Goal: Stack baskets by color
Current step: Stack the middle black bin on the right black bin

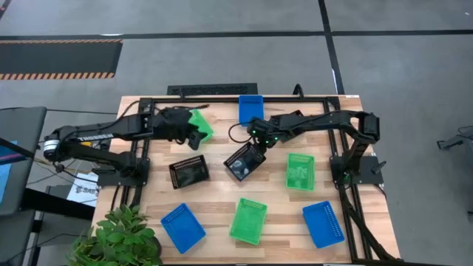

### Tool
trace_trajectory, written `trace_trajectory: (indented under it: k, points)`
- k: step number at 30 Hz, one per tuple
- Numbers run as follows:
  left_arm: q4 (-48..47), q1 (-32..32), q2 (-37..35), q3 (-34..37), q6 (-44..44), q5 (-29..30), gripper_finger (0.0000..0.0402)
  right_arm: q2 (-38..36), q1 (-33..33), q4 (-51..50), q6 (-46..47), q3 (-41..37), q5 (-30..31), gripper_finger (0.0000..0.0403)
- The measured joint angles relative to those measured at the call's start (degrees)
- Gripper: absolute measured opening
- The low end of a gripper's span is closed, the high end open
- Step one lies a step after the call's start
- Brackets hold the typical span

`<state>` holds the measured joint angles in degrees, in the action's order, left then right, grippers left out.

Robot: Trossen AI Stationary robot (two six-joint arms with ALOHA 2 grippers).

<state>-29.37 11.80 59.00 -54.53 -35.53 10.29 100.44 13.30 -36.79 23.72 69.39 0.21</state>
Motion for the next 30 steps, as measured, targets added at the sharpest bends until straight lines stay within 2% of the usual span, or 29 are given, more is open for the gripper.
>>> trace_trajectory:
  k: [2,5,9,12,20,22,30]
  points:
    - [8.28,-0.18,-3.01,2.97,0.37,0.19,0.0270,0.05,0.06,0.81,-0.17,0.08,-0.02,0.0175]
    - [20.35,-0.88,-8.70,12.44,-2.34,0.35,0.0270,0.23,0.07,0.91,-0.29,0.08,-0.04,0.0175]
    - [31.01,-1.87,-15.72,27.62,-9.79,1.43,0.0270,0.82,0.07,1.74,-0.89,0.08,-0.03,0.0175]
    - [36.92,-2.45,-19.89,33.96,-13.01,1.35,0.0270,1.51,0.36,0.59,-1.63,0.06,-0.05,0.0175]
    - [36.59,-2.88,-24.56,35.20,-12.64,3.08,0.0270,3.95,0.32,0.44,-3.08,0.04,-0.40,0.0165]
    - [36.57,-2.87,-24.58,35.18,-12.57,3.98,0.0270,3.92,0.31,0.61,-3.13,0.04,-0.53,0.0144]
    - [35.82,-2.85,-23.75,35.16,-12.15,4.08,0.0270,3.90,0.77,0.40,-3.90,0.04,-2.62,0.0017]
